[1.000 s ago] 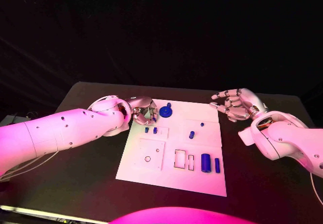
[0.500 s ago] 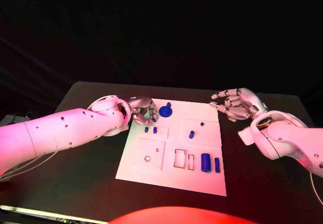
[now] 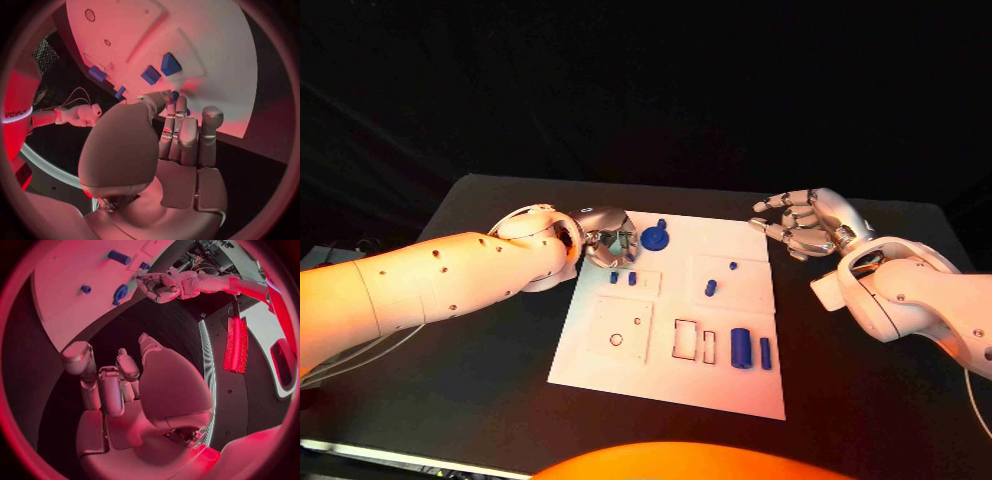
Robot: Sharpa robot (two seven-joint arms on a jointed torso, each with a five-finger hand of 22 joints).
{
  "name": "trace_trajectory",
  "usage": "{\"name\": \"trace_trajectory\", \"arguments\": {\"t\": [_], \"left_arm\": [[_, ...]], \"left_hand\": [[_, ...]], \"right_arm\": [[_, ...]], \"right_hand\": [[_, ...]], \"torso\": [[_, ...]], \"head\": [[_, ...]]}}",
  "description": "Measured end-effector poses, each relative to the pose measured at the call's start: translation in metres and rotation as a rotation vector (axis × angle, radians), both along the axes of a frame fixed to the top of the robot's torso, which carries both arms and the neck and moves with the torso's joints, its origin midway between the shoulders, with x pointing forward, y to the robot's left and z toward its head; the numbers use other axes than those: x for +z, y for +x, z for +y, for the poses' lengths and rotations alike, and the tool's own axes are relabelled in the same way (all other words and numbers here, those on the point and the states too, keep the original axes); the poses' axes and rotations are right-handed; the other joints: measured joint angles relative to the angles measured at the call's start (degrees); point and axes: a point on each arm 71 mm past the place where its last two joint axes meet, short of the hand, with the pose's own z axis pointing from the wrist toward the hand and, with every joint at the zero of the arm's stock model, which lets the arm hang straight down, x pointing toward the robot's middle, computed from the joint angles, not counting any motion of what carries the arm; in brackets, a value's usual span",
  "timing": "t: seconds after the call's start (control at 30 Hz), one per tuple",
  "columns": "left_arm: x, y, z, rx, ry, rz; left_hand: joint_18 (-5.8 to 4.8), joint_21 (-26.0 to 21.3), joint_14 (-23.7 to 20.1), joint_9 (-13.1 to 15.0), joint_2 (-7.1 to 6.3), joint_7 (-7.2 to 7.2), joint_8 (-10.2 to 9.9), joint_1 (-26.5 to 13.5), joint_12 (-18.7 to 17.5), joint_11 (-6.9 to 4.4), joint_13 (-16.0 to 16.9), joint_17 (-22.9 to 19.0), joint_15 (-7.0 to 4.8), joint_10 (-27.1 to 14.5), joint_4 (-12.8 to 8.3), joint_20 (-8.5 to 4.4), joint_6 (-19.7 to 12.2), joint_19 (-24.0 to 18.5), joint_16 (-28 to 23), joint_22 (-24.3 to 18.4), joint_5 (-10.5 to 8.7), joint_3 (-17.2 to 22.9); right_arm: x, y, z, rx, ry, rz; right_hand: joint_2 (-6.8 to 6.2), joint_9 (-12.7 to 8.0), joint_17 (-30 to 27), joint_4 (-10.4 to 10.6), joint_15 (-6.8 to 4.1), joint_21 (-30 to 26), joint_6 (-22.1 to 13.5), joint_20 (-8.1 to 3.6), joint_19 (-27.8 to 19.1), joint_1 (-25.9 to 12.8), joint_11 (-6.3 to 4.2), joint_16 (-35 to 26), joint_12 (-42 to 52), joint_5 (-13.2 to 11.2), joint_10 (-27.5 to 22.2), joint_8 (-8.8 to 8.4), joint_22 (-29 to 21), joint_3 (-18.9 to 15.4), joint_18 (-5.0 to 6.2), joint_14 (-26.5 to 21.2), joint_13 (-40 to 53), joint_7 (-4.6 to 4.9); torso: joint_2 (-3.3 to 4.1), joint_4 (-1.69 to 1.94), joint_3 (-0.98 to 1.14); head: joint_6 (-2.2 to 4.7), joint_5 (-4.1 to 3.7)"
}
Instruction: Assemble the parts on the task board
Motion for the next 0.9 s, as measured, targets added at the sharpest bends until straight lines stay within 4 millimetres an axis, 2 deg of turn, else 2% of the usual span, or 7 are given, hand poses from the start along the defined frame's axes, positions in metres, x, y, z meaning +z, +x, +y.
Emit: {"name": "trace_trajectory", "arguments": {"t": [0.17, 0.33, 0.43, 0.9], "left_arm": [[-0.0004, 0.0002, -0.0001, 0.001, 0.000, 0.001], [-0.0013, 0.0005, 0.0005, 0.003, 0.002, 0.004], [-0.0025, 0.0002, 0.0008, 0.004, 0.005, 0.011], [-0.0046, -0.0007, 0.0018, 0.007, 0.006, 0.036]], "left_hand": [[0.00, 0.0, 0.0, 0.0, -0.23, 0.00, 0.0, -0.2, 0.1, 0.00, 0.1, 0.2, 0.00, 0.0, 0.2, 0.00, 0.0, 0.0, 0.2, 0.0, 0.00, -0.2], [0.00, 0.0, 0.0, 0.0, -0.29, 0.33, -1.0, -0.3, 0.1, 0.00, 0.6, 0.1, 0.00, 0.0, 0.4, 0.00, -1.0, 0.0, 0.2, -0.3, 0.02, -0.4], [0.00, -0.9, -0.5, -0.3, -0.05, 0.85, -2.0, -0.5, -0.4, 0.82, 0.9, -1.5, 0.53, -1.1, 0.4, 0.24, -2.3, -0.7, 0.2, -1.5, 0.02, -0.4], [0.00, -1.6, -1.1, -0.6, -0.06, 1.23, -3.2, -0.5, -1.3, 1.32, 0.9, -2.7, 1.14, -2.6, 0.4, 0.61, -3.7, -1.5, -0.2, -2.4, 0.02, -0.4]], "right_arm": [[0.0000, 0.0000, 0.0000, 0.000, 0.000, 0.000], [0.0000, 0.0000, -0.0001, 0.000, 0.000, 0.000], [0.0000, 0.0001, -0.0005, -0.001, 0.000, 0.000], [-0.0002, 0.0003, -0.0014, -0.003, -0.001, 0.000]], "right_hand": [[0.00, 0.0, 0.0, 0.0, 0.00, 0.0, 0.0, 0.00, 0.0, 0.0, 0.00, 0.0, 0.0, 0.0, 0.0, 0.00, 0.0, 0.0, 0.00, 0.0, 0.0, 0.00], [0.00, 0.0, 0.0, 0.0, 0.00, 0.0, 0.0, 0.00, 0.0, 0.0, 0.00, 0.0, 0.0, 0.0, 0.0, 0.00, 0.0, 0.0, 0.00, 0.0, 0.0, 0.00], [0.00, 0.0, 0.0, -0.1, 0.00, -0.1, 0.0, 0.00, 0.0, 0.0, 0.00, 0.0, 0.0, 0.0, 0.0, 0.00, 0.0, 0.1, 0.00, 0.0, -0.1, 0.00], [0.00, -0.1, 0.0, -0.2, 0.00, -0.2, 0.0, 0.00, 0.0, 0.0, 0.00, -0.2, 0.0, 0.0, 0.0, 0.00, -0.1, 0.2, 0.00, 0.0, -0.2, 0.00]], "torso": [[-0.01, -0.05, 0.01], [-0.01, -0.07, 0.02], [-0.01, -0.04, 0.01], [0.02, -0.03, -0.02]], "head": [[-0.01, -0.04], [-0.01, -0.10], [0.03, -0.16], [-0.02, -0.12]]}}
